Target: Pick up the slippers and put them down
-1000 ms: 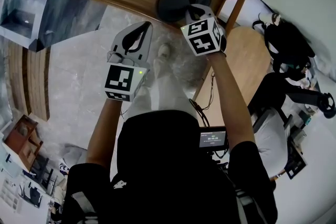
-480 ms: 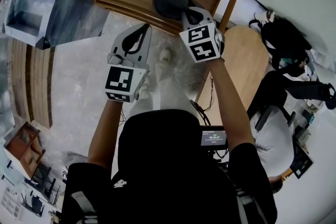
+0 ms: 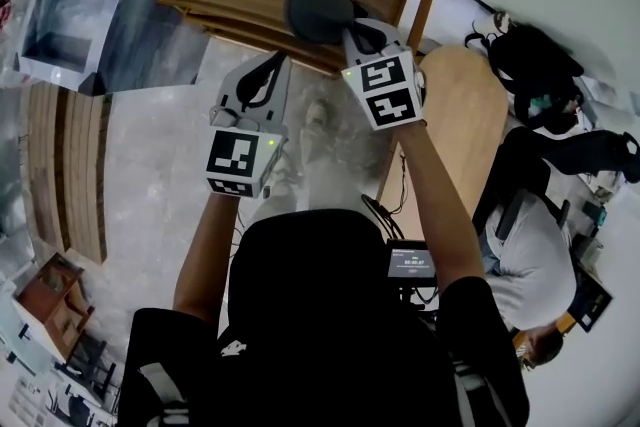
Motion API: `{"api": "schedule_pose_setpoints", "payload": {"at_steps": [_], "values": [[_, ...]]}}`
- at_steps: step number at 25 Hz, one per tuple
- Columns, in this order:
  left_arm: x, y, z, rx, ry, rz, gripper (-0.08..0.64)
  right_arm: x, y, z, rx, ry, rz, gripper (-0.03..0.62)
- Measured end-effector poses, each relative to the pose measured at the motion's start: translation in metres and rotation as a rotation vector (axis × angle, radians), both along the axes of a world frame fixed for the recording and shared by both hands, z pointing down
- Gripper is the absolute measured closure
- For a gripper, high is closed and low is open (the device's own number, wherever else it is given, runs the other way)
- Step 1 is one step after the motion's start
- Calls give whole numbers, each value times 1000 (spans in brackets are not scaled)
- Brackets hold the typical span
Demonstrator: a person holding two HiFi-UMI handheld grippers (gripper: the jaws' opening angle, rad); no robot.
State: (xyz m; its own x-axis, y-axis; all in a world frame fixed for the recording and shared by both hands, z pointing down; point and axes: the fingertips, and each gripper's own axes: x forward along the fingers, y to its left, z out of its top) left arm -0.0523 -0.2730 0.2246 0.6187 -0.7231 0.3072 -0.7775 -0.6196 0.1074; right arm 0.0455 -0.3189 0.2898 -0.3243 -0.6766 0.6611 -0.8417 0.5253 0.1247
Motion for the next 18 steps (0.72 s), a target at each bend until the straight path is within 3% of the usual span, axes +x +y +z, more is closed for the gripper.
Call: {"api": "schedule_pose_setpoints", "payload": {"at_steps": [18], "values": [[-33, 91, -48, 99, 21, 78, 554, -13, 106, -76, 152, -114, 161, 589]]}}
